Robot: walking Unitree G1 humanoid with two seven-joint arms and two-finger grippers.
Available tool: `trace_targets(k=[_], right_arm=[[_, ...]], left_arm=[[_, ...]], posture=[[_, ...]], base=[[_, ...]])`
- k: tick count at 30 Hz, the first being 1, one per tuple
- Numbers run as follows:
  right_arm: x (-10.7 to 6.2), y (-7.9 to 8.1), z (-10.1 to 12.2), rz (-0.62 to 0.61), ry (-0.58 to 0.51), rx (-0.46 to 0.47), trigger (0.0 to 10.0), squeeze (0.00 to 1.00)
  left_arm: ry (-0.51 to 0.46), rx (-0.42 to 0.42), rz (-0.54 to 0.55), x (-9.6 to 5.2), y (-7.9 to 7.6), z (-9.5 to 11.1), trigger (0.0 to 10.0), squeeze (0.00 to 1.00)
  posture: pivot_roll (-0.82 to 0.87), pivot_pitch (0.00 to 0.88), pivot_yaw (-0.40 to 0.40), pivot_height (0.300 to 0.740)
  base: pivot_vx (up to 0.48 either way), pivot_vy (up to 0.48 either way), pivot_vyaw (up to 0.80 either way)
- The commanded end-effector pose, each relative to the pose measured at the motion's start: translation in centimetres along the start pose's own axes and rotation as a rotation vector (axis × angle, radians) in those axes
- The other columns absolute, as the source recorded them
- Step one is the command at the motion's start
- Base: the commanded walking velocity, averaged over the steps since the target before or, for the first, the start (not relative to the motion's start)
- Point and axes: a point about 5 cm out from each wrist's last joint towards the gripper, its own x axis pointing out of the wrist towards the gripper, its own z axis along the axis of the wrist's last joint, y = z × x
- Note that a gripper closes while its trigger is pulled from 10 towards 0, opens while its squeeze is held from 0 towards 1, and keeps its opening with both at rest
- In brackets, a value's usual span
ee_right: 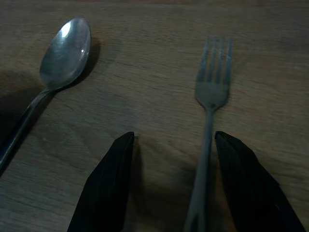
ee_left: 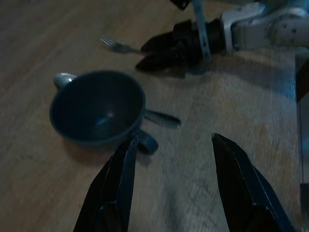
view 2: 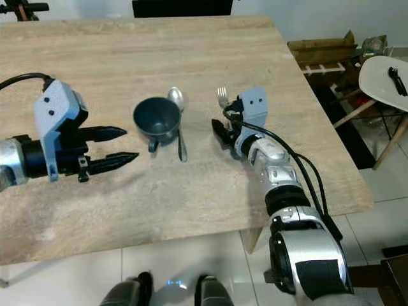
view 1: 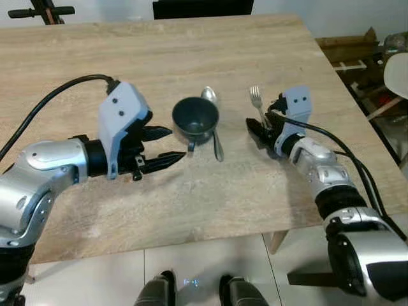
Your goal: Setting the table
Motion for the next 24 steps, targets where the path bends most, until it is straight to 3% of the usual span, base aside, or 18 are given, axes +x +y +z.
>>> trace_targets(k=[1,2,3,4,7,10,12,24], right_arm=[[-0.2,0.3,-2.1,-0.001,0.095,-0.018,6.3,0.00],[-0.2,0.3,-2.1,-0.001,0.095,-0.018,6.3,0.00],[-0.2,0.3,-2.4,-0.006,0.119,-0.027,0.5,0.00],[-0.2,0.3,-2.8,-0.005,0.140,-0.028,0.0,0.00],[-0.2,0.3,-2.9,-0.003,0.151,-0.025,0.0,0.00],[-0.5,-0.1,-3.6,-0.006,0.213,-0.105,0.0,0.00],[-0.5,-0.2,-3.8,-0.007,0.226,-0.107,0.0,0.00],[-0.6,-0.7,-3.4,-0.041,0.192,0.008,0.0,0.00]], left_arm=[[0.019,0.006,-0.026,0.5,-0.3,-0.1,10.0,0.07],[0.019,0.006,-0.026,0.5,-0.3,-0.1,10.0,0.07],[0.017,0.008,-0.027,0.6,-0.3,0.0,10.0,0.07],[0.015,0.010,-0.023,0.6,-0.2,0.0,10.0,0.07],[0.013,0.011,-0.020,0.6,-0.1,0.1,10.0,0.07],[0.012,0.004,0.010,0.7,0.0,0.0,10.0,0.06],[0.010,0.002,0.016,0.7,0.1,0.0,10.0,0.06],[0.000,-0.005,0.060,1.1,0.3,-0.3,10.0,0.06]], posture=[[0.14,0.203,0.065,0.740],[0.14,0.203,0.065,0.740],[0.14,0.203,0.065,0.740],[0.14,0.204,0.064,0.740],[0.14,0.204,0.064,0.740],[0.13,0.205,0.057,0.740],[0.13,0.204,0.055,0.740],[0.11,0.194,0.044,0.740]], base=[[0.000,0.000,0.00],[0.000,0.000,0.00],[0.000,0.000,0.00],[0.000,0.000,0.00],[0.000,0.000,0.00],[0.000,0.000,0.00],[0.000,0.000,0.00],[0.000,0.000,0.00]])
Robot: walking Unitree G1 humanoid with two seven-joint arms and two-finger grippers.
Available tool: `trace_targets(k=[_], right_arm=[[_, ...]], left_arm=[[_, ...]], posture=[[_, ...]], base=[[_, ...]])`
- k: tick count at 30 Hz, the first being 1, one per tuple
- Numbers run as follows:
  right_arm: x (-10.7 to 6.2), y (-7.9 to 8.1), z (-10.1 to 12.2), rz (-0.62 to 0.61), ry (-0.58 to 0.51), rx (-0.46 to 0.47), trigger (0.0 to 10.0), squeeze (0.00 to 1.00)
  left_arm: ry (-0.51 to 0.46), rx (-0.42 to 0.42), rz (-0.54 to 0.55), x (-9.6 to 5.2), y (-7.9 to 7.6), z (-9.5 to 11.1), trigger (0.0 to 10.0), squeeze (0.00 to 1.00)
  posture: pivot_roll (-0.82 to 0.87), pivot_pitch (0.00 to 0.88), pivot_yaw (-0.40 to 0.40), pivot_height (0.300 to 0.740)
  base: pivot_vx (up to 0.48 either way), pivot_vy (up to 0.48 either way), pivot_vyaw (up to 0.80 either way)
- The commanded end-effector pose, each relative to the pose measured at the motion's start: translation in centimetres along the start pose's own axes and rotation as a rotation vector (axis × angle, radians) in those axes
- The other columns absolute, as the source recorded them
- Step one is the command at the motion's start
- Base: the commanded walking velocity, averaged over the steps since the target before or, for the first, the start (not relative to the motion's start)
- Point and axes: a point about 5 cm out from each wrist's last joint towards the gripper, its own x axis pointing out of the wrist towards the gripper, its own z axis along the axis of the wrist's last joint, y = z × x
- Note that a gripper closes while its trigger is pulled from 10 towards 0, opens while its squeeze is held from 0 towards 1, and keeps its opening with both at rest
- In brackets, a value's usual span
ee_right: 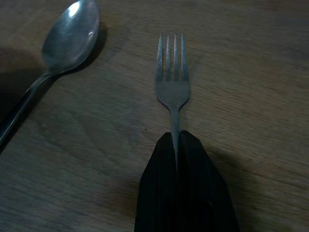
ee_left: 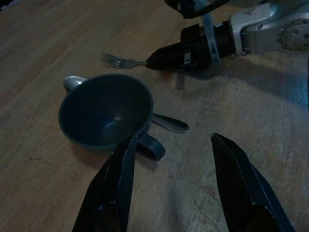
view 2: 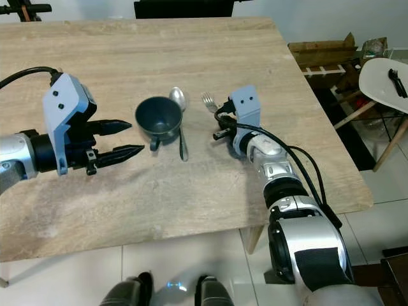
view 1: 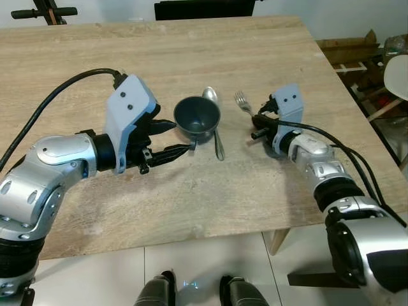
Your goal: Setting the table
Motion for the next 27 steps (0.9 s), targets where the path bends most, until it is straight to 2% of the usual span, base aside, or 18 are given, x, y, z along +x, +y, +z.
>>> trace_targets(k=[1,3,5,6,7,8,10,11,14,16,18,21,22,23,27], right_arm=[[-0.6,-0.2,-3.0,-0.026,0.110,0.077,0.0,0.00],[-0.6,-0.4,-2.4,-0.042,0.077,0.100,0.0,0.00],[-0.5,-0.8,-1.0,-0.065,-0.002,0.139,0.0,0.00],[-0.5,-0.8,-1.0,-0.065,-0.002,0.139,0.0,0.00],[-0.4,-1.1,0.1,-0.077,-0.064,0.168,7.7,0.00],[-0.5,-1.2,1.0,-0.075,-0.125,0.190,10.0,0.00],[-0.8,-1.3,3.0,-0.067,-0.246,0.207,10.0,0.00],[-0.8,-1.3,3.0,-0.067,-0.246,0.207,10.0,0.00],[-2.4,-0.6,5.7,-0.052,-0.424,0.182,10.0,0.00],[-3.6,0.2,6.3,-0.046,-0.484,0.181,10.0,0.00],[-5.4,1.4,5.9,-0.047,-0.515,0.168,10.0,0.00],[-5.8,1.7,5.5,-0.053,-0.513,0.174,10.0,0.00],[-6.4,2.0,5.0,-0.072,-0.511,0.165,10.0,0.00],[-7.7,2.5,4.1,-0.129,-0.503,0.163,10.0,0.00],[-8.7,2.6,3.4,-0.201,-0.498,0.186,10.0,0.00]], left_arm=[[0.005,0.003,0.001,0.3,-0.2,-0.3,10.0,0.06],[-0.001,0.001,0.014,0.5,-0.1,-0.3,10.0,0.06],[-0.013,-0.002,0.047,0.7,0.1,-0.3,10.0,0.06],[-0.013,-0.002,0.047,0.7,0.1,-0.3,10.0,0.06],[-0.030,-0.009,0.075,0.8,0.3,-0.3,10.0,0.06],[-0.044,-0.015,0.098,1.0,0.5,-0.2,10.0,0.05],[-0.077,-0.027,0.148,1.1,0.9,0.1,10.0,0.06],[-0.077,-0.027,0.148,1.1,0.9,0.1,10.0,0.06],[-0.114,-0.056,0.242,1.2,1.3,0.2,10.0,0.06],[-0.122,-0.073,0.292,1.2,1.3,-0.1,10.0,0.06],[-0.118,-0.093,0.334,1.2,1.0,-0.6,10.0,0.06],[-0.113,-0.093,0.351,1.2,0.9,-0.8,10.0,0.06],[-0.107,-0.093,0.373,1.2,0.8,-1.0,10.0,0.07],[-0.105,-0.111,0.428,1.3,0.7,-1.4,10.0,0.07],[-0.106,-0.134,0.474,1.4,0.6,-1.7,10.0,0.08]], posture=[[0.10,0.191,0.041,0.740],[0.09,0.186,0.040,0.740],[0.08,0.180,0.036,0.740],[0.08,0.180,0.036,0.740],[0.08,0.174,0.034,0.740],[0.07,0.165,0.031,0.740],[0.06,0.157,0.030,0.740],[0.06,0.157,0.030,0.740],[0.03,0.144,0.030,0.740],[0.02,0.137,0.029,0.740],[0.00,0.123,0.027,0.740],[0.00,0.123,0.027,0.740],[-0.01,0.115,0.030,0.740],[-0.02,0.111,0.031,0.740],[-0.04,0.100,0.042,0.740]], base=[[0.000,0.000,0.00],[0.000,0.000,0.00],[0.000,0.000,0.00],[0.000,0.000,0.00],[0.000,0.000,0.00],[0.000,0.000,0.00],[0.000,0.000,0.00],[0.000,0.000,0.00],[0.000,0.000,0.00],[0.000,0.000,0.00],[0.000,0.000,0.00],[0.000,0.000,0.00],[0.000,0.000,0.00],[0.000,0.000,0.00],[0.000,0.000,0.00]])
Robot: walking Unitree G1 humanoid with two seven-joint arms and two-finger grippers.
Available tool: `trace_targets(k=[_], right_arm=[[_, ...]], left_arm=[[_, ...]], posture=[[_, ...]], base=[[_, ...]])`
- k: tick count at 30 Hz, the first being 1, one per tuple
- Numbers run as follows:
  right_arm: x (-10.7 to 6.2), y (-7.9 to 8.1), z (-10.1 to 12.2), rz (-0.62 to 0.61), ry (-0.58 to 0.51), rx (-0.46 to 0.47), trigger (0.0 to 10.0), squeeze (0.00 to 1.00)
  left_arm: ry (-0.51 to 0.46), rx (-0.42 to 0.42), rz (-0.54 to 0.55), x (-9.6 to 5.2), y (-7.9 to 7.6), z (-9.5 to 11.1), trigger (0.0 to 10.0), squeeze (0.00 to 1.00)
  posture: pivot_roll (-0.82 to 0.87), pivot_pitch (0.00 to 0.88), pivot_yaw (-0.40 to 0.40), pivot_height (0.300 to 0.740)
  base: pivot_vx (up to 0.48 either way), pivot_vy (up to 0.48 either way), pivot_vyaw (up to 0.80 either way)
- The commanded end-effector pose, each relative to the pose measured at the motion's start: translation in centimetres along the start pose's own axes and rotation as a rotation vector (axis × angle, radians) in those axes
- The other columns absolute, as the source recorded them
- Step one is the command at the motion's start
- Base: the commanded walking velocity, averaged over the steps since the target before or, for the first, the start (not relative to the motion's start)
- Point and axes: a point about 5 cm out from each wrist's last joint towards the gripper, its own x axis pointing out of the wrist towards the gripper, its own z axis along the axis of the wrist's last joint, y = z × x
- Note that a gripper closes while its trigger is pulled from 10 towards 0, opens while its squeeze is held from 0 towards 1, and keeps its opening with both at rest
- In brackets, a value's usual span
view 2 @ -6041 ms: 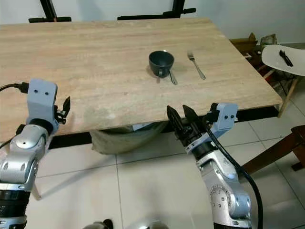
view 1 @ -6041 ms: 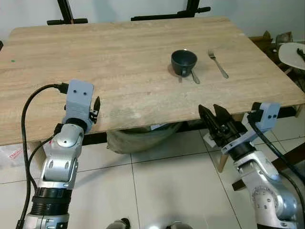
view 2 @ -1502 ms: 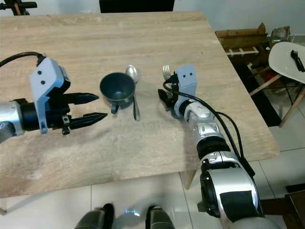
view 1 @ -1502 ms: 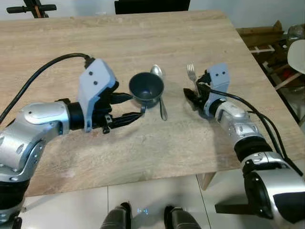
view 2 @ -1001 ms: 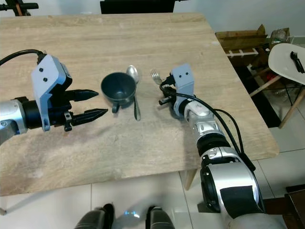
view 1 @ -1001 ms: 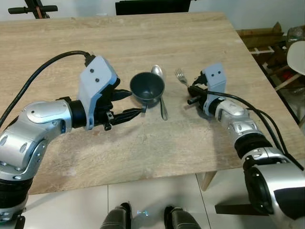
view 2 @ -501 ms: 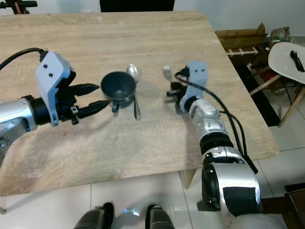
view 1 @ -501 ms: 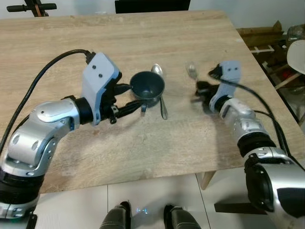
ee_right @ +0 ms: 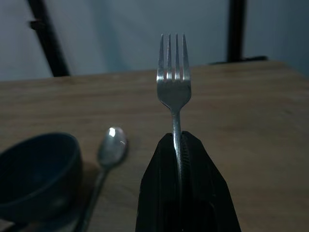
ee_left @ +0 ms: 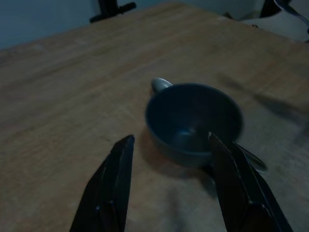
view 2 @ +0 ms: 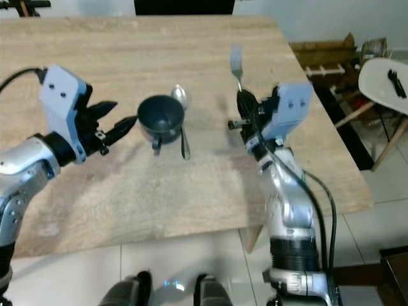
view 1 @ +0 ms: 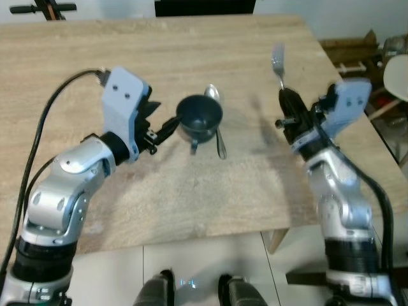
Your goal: Setting the table
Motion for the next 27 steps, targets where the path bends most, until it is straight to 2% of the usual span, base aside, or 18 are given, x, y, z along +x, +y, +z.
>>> trace_targets(k=[1,5,11,12,13,19,22,27], right_arm=[[-1.0,-0.4,0.3,-0.089,-0.013,0.004,10.0,0.00],[-2.1,-0.9,0.0,-0.174,0.015,0.013,10.0,0.00],[-2.3,-1.3,0.0,-0.191,0.030,-0.006,10.0,0.00],[-2.3,-1.4,0.1,-0.192,0.031,-0.011,10.0,0.00],[-2.2,-1.6,0.2,-0.193,0.035,-0.025,10.0,0.00],[-2.2,-1.8,0.4,-0.198,0.042,-0.036,10.0,0.00],[-2.2,-1.7,0.2,-0.203,0.054,-0.037,10.0,0.00],[-2.1,-1.5,0.0,-0.192,0.064,-0.040,10.0,0.00]], left_arm=[[0.001,-0.004,0.060,-0.1,0.1,-0.4,10.0,0.09],[0.009,-0.015,0.136,0.5,0.4,-1.0,10.0,0.09],[0.029,-0.055,0.243,0.7,1.0,-1.6,10.0,0.07],[0.036,-0.066,0.270,0.6,1.2,-1.7,10.0,0.06],[0.056,-0.049,0.328,0.4,1.7,-2.0,10.0,0.00],[0.067,-0.027,0.383,-0.1,2.0,-2.1,10.0,0.00],[0.107,0.061,0.347,-0.6,1.4,-3.0,10.0,0.00],[0.126,0.026,0.354,-0.3,1.0,-3.1,10.0,0.00]], posture=[[-0.05,0.098,0.045,0.740],[-0.07,0.082,0.052,0.740],[-0.08,0.067,0.039,0.740],[-0.08,0.067,0.039,0.740],[-0.07,0.065,0.031,0.740],[-0.07,0.061,0.031,0.740],[-0.07,0.062,0.030,0.740],[-0.07,0.059,0.028,0.740]], base=[[0.000,0.000,0.00],[0.000,0.000,0.00],[0.000,0.000,0.00],[0.000,0.000,0.00],[0.000,0.000,0.00],[0.000,0.000,0.00],[0.000,0.000,0.00],[0.000,0.000,0.00]])
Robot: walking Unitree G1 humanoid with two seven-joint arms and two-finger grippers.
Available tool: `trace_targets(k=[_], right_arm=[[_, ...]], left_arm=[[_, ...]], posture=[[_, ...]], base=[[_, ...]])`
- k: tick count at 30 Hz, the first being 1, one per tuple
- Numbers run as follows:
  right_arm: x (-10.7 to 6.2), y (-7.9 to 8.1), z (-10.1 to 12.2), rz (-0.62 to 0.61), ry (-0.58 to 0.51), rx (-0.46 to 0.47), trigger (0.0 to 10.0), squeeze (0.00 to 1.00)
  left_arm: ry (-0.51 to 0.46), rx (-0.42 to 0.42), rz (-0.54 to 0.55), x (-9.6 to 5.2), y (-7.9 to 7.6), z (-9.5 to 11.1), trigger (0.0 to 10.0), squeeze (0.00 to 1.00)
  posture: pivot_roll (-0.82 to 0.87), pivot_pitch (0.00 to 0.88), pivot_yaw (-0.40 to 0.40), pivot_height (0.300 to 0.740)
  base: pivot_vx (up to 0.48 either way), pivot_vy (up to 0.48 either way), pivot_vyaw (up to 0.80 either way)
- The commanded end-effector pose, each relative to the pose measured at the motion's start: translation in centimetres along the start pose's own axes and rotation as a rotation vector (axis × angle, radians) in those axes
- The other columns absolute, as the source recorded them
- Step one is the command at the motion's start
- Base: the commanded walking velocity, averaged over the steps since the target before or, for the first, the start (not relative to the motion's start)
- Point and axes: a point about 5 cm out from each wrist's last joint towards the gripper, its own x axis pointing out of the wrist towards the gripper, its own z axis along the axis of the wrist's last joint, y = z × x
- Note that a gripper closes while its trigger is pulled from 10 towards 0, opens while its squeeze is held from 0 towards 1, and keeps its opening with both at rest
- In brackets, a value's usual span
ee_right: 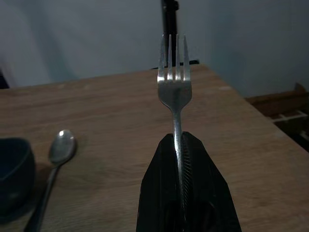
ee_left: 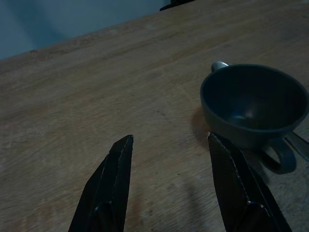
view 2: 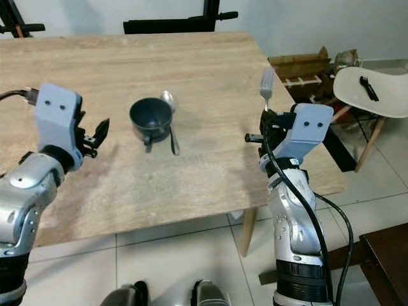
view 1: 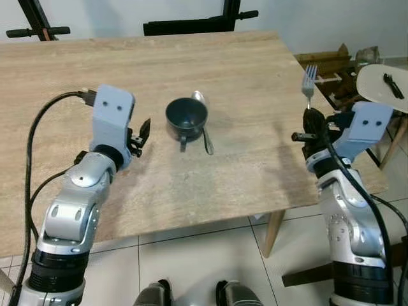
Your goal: Setting the table
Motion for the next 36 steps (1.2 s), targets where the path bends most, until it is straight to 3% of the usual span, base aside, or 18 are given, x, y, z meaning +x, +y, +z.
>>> trace_targets(k=[1,18,36], right_arm=[[-0.17,-0.07,0.04,-0.001,0.006,-0.009,10.0,0.00],[-0.35,-0.05,-0.27,-0.014,0.011,-0.008,10.0,0.00],[-0.48,-0.57,-0.34,-0.029,0.018,-0.019,10.0,0.00]], left_arm=[[0.004,0.005,-0.006,0.02,-0.46,0.07,10.0,0.00],[-0.070,0.034,-0.003,0.34,-0.69,0.69,10.0,0.00],[-0.093,0.031,-0.008,0.61,-0.41,0.95,10.0,0.00]], posture=[[-0.07,0.059,0.028,0.740],[-0.07,0.056,0.040,0.740],[-0.08,0.056,0.041,0.740]], base=[[0.000,0.000,0.00],[0.000,0.000,0.00],[-0.422,0.000,0.00]])
